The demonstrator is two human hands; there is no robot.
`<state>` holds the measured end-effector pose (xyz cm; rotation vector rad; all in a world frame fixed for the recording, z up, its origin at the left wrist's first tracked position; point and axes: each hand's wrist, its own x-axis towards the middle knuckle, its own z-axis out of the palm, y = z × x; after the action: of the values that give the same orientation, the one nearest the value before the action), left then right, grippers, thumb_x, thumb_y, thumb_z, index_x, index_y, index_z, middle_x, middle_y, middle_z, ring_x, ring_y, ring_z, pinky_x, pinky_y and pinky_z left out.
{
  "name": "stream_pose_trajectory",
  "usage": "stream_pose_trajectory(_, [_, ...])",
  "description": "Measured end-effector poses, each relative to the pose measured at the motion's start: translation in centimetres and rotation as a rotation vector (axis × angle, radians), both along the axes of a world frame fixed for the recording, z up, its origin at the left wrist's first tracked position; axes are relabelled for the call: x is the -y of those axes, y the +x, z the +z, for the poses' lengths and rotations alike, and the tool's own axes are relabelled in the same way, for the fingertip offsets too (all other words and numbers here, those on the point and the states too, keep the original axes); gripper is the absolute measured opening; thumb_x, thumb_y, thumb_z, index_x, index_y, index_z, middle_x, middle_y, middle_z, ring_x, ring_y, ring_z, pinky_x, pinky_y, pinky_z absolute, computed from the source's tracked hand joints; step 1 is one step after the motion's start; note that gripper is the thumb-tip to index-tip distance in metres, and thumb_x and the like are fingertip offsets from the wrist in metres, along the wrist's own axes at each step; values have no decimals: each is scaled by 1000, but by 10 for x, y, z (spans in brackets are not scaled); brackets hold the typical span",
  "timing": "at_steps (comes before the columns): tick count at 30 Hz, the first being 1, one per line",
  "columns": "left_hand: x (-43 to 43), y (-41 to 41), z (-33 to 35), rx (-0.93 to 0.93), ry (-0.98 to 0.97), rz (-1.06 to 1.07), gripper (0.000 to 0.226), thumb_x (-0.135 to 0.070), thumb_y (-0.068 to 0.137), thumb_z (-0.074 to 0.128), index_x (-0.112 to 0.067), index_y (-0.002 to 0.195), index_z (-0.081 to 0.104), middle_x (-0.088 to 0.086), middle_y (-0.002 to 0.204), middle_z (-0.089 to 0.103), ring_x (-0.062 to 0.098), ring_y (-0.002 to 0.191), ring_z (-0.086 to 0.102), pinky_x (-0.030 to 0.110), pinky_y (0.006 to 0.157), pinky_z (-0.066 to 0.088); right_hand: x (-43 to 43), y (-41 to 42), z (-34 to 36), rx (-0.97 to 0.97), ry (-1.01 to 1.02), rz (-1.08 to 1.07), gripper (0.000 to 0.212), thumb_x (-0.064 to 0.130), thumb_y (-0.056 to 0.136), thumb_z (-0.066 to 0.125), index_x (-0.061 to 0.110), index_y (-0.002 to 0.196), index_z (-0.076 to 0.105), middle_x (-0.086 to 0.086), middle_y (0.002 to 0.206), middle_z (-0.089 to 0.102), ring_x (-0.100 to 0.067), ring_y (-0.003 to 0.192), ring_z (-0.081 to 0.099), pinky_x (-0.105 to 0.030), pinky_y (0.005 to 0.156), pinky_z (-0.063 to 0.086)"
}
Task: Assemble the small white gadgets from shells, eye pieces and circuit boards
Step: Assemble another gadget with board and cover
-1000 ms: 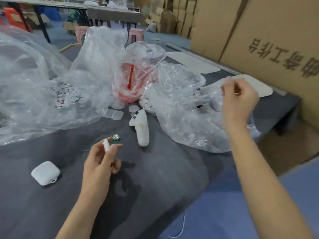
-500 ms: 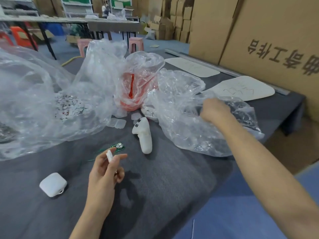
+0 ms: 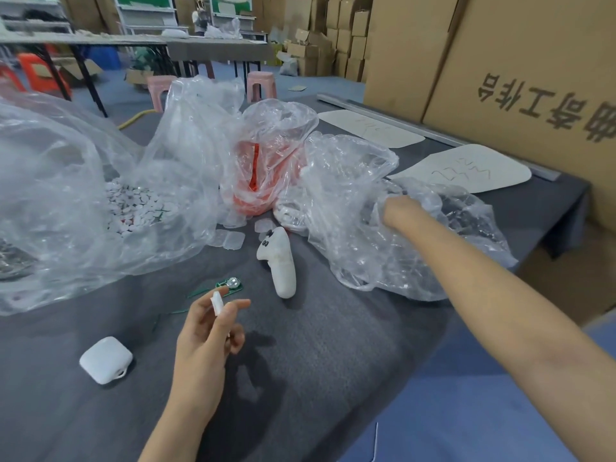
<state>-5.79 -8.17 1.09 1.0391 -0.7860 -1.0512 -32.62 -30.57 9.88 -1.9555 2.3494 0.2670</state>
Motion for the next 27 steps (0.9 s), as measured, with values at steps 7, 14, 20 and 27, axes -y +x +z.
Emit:
stream_pose_trajectory(7, [1, 1, 0, 18, 1, -17, 41, -46, 69, 67, -25, 105, 64, 7, 102, 70, 12, 52, 45, 16, 47, 39, -1, -13, -11, 72, -119, -83, 32, 7, 93, 47, 4, 122, 59, -16, 132, 55, -32, 121, 53, -38, 95, 43])
stream_pose_trajectory(14, [2, 3, -3, 44, 15, -34, 30, -35, 83, 62, -20, 109, 62, 6, 104, 71, 11, 54, 47, 16, 51, 41, -8, -16, -5, 108, -308, -20, 16, -2, 85, 46, 12, 84, 52, -15, 108, 63, -30, 85, 54, -33, 68, 40])
stream_pose_trajectory(20, [2, 4, -3, 11, 9, -56, 29, -31, 86, 58, -18, 112, 64, 10, 102, 71, 10, 56, 50, 16, 53, 44, -11, -8, 12, 96, -359, 0, 20, -2, 85, 47, 4, 98, 61, -17, 111, 62, -36, 101, 59, -35, 72, 42])
stream_pose_trajectory(27, [0, 5, -4, 21, -17, -75, 32, -35, 78, 63, -29, 110, 63, 11, 103, 71, 11, 63, 55, 18, 61, 49, -53, 3, 61, 141, -578, -109, 21, 9, 88, 53, 4, 107, 58, -21, 110, 60, -40, 102, 58, -37, 72, 40])
